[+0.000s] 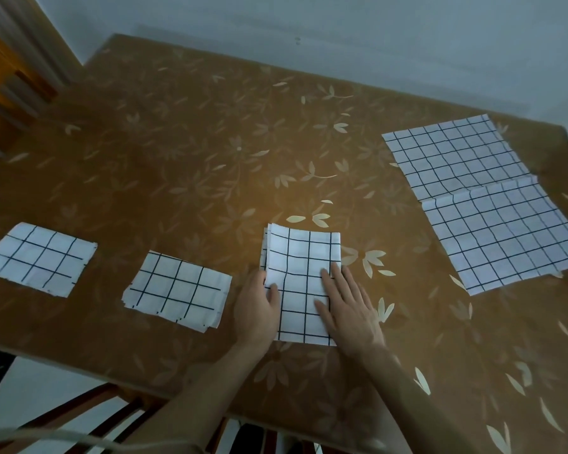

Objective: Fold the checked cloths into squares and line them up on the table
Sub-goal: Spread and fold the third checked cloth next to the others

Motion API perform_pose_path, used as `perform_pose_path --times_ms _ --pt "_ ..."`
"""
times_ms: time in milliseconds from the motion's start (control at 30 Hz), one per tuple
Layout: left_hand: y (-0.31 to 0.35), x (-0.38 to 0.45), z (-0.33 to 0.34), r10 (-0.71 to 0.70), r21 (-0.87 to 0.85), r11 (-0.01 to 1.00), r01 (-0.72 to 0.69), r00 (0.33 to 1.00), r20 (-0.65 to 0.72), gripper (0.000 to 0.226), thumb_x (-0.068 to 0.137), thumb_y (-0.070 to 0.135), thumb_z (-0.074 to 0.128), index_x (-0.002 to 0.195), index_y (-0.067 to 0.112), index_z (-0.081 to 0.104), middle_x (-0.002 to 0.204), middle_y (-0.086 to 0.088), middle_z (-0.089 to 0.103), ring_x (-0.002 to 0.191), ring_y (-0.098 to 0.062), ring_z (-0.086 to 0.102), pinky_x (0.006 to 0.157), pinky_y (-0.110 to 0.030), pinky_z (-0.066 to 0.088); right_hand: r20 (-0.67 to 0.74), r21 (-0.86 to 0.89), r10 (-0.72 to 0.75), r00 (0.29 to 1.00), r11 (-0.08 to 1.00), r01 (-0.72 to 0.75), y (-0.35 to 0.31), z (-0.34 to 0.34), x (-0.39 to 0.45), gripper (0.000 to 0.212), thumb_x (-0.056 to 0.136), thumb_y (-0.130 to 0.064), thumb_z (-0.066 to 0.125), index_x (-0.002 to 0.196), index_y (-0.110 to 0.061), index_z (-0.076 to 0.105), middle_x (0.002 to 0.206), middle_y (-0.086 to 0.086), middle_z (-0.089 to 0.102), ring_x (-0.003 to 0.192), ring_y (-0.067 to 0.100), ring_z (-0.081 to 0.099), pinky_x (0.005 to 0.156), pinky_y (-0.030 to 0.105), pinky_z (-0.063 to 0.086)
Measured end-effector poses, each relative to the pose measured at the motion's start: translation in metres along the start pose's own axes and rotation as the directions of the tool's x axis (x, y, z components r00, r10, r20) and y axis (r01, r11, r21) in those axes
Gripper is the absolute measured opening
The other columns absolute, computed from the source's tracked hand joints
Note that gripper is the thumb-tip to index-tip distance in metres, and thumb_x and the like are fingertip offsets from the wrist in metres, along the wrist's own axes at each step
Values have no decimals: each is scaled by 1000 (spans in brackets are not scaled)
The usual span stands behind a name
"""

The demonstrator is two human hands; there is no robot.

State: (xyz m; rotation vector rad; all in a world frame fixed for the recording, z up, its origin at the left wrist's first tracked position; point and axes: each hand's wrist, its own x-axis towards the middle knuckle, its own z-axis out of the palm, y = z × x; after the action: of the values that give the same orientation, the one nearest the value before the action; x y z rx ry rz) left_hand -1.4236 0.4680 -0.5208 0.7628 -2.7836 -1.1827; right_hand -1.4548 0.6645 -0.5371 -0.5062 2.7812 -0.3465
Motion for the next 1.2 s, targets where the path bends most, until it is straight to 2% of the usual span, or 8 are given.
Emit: perform_pose_path --times_ms 167,267,367,467,567,733,867,1200 --pt "-4 -6 3 62 251 967 -34 992 -107 44 96 24 65 136 16 50 127 -6 56 116 -24 54 92 -39 52 -52 -79 2 999 997 -6 -4 11 -2 69 107 -60 18 165 -28 -4 172 -4 -9 159 18 -14 128 43 2" --pt "-6 -18 7 297 405 880 -249 953 -59 42 97 26 60 138 17 53 135 -7 53 124 -28 51 99 -45 47 -70 -6 0 998 1000 -1 -9 9 -3 66 108 -57 17 165 -29 -4 172 -6 -6 159 15 -13 129 43 4" --pt "-6 -35 22 591 334 721 -607 791 161 26 101 23 56 126 19 62 129 -4 59 122 -23 56 100 -38 47 -175 123 -16 984 992 38 -3 -2 -7 57 111 -43 20 165 -25 12 172 -6 12 159 9 1 129 41 16" --pt "-1 -44 40 691 293 568 -769 639 339 39 97 30 63 133 18 55 131 -3 61 122 -21 57 103 -36 50 -204 96 -149 967 980 172 22 -13 -7 53 111 -31 31 163 -19 25 170 -4 23 158 10 12 126 45 26" --pt "1 -42 49 650 322 561 -763 647 400 51 97 37 59 142 18 47 135 -4 56 123 -23 55 103 -39 50 -110 -92 -333 937 942 324 45 -15 2 55 111 -31 36 163 -17 23 171 -1 21 159 12 12 125 47 29" --pt "-9 -40 52 595 377 562 -736 676 433 57 102 46 44 152 20 37 141 -7 46 131 -29 49 108 -50 44 35 -230 -321 947 919 320 66 -22 28 65 110 -56 21 165 -22 15 173 -6 9 159 12 1 128 50 16" --pt "-7 -35 55 523 423 571 -703 709 472 70 101 53 46 159 22 24 161 -11 31 153 -32 28 119 -64 24 54 -246 -330 942 910 333 68 -27 47 68 108 -61 20 165 -24 14 172 -9 9 160 13 -2 129 51 9" --pt "-6 -41 48 450 437 622 -650 753 479 70 103 55 39 163 30 13 169 -7 18 157 -28 15 119 -68 19 8 -229 -238 971 945 233 60 -29 56 70 107 -62 23 165 -26 11 173 -11 9 160 15 -4 128 52 14"
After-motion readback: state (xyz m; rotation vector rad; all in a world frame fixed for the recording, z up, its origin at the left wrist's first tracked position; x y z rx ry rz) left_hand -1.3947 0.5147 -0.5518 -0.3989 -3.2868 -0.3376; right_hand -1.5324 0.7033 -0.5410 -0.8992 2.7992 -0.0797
